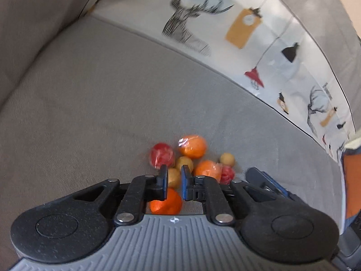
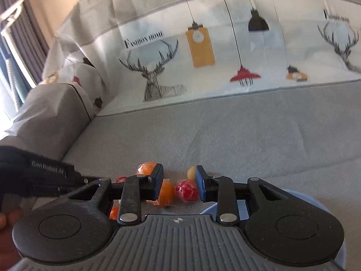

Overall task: Organize fruits
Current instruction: 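Move both grippers back to the fruit pile, then grasp a small brown fruit with the left gripper while the right gripper grasps a red wrapped fruit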

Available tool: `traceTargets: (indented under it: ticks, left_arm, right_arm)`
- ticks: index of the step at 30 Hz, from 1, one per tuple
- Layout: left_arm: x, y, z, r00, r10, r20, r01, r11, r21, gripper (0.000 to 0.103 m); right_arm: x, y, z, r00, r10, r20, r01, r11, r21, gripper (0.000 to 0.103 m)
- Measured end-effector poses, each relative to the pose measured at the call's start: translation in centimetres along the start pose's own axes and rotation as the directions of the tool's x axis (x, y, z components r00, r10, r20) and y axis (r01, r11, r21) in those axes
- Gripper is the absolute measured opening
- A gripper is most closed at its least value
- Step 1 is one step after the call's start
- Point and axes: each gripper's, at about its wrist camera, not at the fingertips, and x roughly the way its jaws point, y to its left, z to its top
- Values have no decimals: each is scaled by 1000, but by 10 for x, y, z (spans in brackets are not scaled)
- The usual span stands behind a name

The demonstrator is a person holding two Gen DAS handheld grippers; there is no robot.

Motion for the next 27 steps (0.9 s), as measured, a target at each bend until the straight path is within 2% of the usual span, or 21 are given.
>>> traceTargets:
  ticks: [3,5,7,17,27]
  left_arm:
    - [9,4,1,1000,10,-18,-11,1000,-25,17]
    - [13,4,0,1000,28,-11,-28,999,-16,26]
    - [17,3,0,999,51,-9,-51,999,0,29]
    - [29,-5,-5,996,92,-17,-91,995,41,30]
    - [32,-13,-7,993,116,-8,-115,988,103,27]
  right_arm:
    - [17,2,-2,999,-2,-44,3,1000,27,34]
    - [27,3,-2,997,-14,-70,17,999,43,34]
    - [36,3,-2,995,-38,-93,43,998,53,35]
    - [47,5,-1,992,-53,-112,59,997,51,48]
    - [47,-1,0,991,-47,-123,55,996,65,51]
